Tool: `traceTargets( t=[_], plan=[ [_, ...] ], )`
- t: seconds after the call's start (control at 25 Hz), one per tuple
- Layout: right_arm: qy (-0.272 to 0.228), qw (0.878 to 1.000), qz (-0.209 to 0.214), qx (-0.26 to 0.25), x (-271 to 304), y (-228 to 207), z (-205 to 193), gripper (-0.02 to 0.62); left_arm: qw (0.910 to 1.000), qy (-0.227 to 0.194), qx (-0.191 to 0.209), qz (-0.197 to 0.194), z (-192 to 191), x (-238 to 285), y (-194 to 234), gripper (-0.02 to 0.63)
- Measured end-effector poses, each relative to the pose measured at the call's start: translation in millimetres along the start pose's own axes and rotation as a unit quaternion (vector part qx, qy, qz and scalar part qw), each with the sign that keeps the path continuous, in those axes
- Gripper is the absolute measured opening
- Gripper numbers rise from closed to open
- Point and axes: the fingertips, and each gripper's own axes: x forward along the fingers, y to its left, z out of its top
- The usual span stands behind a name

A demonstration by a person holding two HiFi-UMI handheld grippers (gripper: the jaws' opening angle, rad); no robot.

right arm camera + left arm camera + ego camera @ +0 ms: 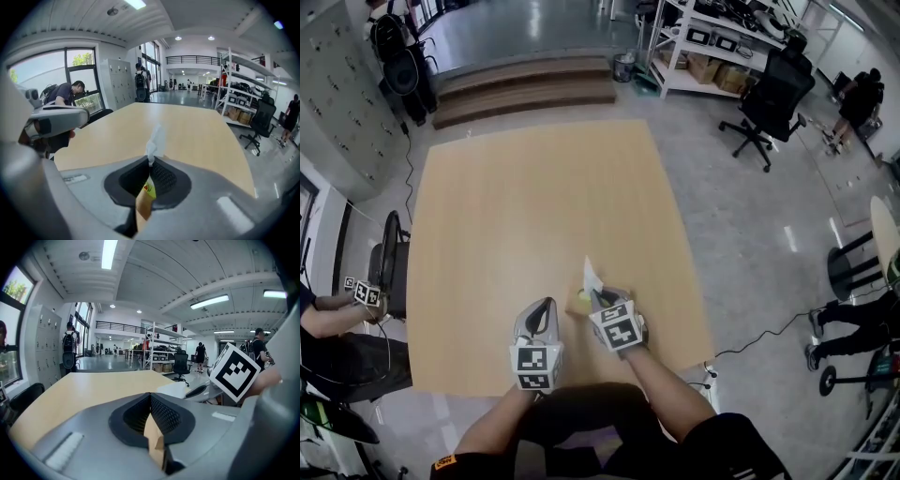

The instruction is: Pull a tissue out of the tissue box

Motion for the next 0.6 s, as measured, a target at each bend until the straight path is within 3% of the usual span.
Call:
traceTargets(
  t=[0.36, 0.6],
  plan=[
    [-0.097, 0.994, -0.037, 0.037, -71, -1, 24, -0.003, 0.9996, -0.02, 0.001, -0.021, 4, -20, -3, 0.018],
    [-0.132, 0.989, -0.061, 0.034, -106, 15, 7, -0.003, 0.999, -0.029, 0.006, -0.035, -11, -44, -15, 0.018]
  ],
)
